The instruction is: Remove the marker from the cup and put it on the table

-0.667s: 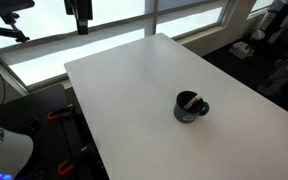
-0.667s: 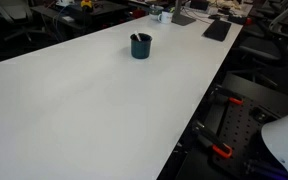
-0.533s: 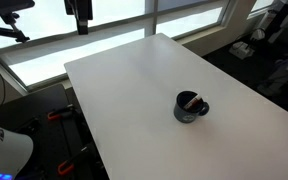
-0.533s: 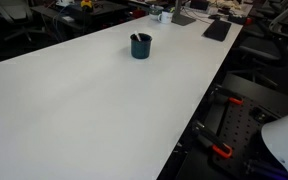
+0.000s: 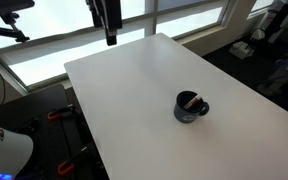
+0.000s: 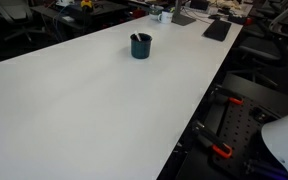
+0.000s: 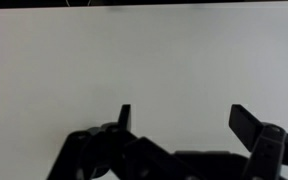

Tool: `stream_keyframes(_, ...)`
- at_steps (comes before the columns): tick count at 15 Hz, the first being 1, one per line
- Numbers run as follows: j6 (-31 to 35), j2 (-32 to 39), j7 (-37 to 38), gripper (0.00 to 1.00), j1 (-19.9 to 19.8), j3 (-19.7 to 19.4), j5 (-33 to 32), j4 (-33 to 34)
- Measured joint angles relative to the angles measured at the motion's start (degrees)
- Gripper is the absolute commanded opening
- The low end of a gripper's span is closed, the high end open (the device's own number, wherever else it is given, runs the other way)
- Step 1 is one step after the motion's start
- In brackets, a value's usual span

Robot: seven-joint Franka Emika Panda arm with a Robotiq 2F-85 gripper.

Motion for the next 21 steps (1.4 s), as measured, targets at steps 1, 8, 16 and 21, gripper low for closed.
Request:
stream_keyframes(1,2.31,1.24,0.0,1.0,-1.09,-0.28,-1.45,-0.04)
stream_keyframes(8,16.14,15.44,-1.99,1.0,-6.23,-6.89,-3.86,3.34)
stream_keyframes(16,18.51,25.43,-4.74,1.0,-7.27,-8.86,-3.09,11.76)
stream_keyframes(21,20.02,26.06,-4.64,1.0,-7.28,-8.86,-5.14,11.88)
